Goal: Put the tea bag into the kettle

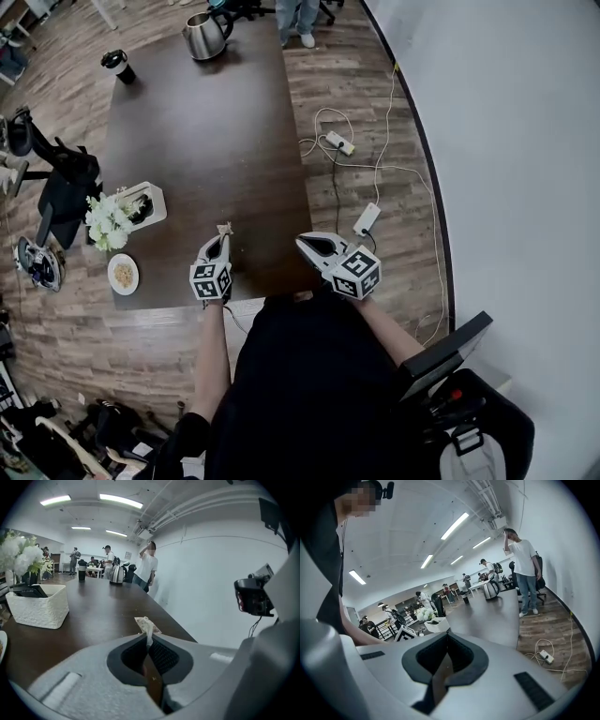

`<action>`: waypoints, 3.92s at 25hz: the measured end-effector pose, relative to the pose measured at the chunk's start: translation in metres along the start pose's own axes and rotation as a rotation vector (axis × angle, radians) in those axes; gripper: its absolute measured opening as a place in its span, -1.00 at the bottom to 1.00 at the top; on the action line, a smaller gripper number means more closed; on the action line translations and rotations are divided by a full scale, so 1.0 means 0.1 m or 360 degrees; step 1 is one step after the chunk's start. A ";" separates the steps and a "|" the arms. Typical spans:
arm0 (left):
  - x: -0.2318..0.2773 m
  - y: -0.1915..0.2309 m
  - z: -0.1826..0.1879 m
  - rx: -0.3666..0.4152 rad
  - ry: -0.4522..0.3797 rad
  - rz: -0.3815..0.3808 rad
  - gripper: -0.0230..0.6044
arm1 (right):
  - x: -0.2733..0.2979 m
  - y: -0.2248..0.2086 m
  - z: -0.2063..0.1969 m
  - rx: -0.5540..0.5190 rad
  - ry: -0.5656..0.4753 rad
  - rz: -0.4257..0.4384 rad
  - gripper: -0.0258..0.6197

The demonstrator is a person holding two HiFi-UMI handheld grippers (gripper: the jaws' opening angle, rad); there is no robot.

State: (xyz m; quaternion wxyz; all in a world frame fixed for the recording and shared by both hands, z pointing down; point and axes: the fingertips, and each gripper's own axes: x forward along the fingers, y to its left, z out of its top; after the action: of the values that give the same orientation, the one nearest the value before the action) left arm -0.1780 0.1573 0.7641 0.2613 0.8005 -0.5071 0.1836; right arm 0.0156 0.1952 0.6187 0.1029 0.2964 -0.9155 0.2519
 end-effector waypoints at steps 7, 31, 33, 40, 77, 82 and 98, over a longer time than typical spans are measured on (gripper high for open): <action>-0.33 -0.40 -0.04 -0.0010 -0.0057 -0.0009 -0.90 | 0.29 0.10 0.07 -0.0045 0.0035 0.0197 -0.90; -0.34 -1.61 1.33 -0.0154 -0.0583 0.0341 -0.90 | 0.23 -0.81 0.44 -0.0142 0.0077 0.0651 -0.90; -0.33 -1.68 1.35 -0.0170 -0.0608 0.0359 -0.90 | 0.22 -0.97 0.45 -0.0096 0.0100 0.0615 -0.90; -0.52 -1.73 1.48 -0.0103 -0.0755 0.0355 -0.90 | 0.17 -1.00 0.39 -0.0113 0.0188 0.0548 -0.90; 1.18 -1.52 2.90 -0.0077 -0.0688 0.0677 -0.90 | 0.61 -2.96 1.37 -0.0129 0.0302 0.0753 -0.90; 1.42 -1.51 3.25 -0.0022 -0.0705 0.0639 -0.90 | 0.67 -3.32 1.63 -0.0082 0.0218 0.0682 -0.90; 1.76 -0.81 3.56 -0.0105 -0.0827 0.0551 -0.90 | 1.21 -3.52 2.01 -0.0176 0.0280 0.0612 -0.90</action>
State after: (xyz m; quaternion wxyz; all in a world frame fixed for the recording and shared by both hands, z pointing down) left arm -0.0206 -0.1555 0.5598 0.1137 0.7135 -0.6914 -0.0020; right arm 0.1205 -0.2147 0.6291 0.1485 0.0873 -0.9551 0.2413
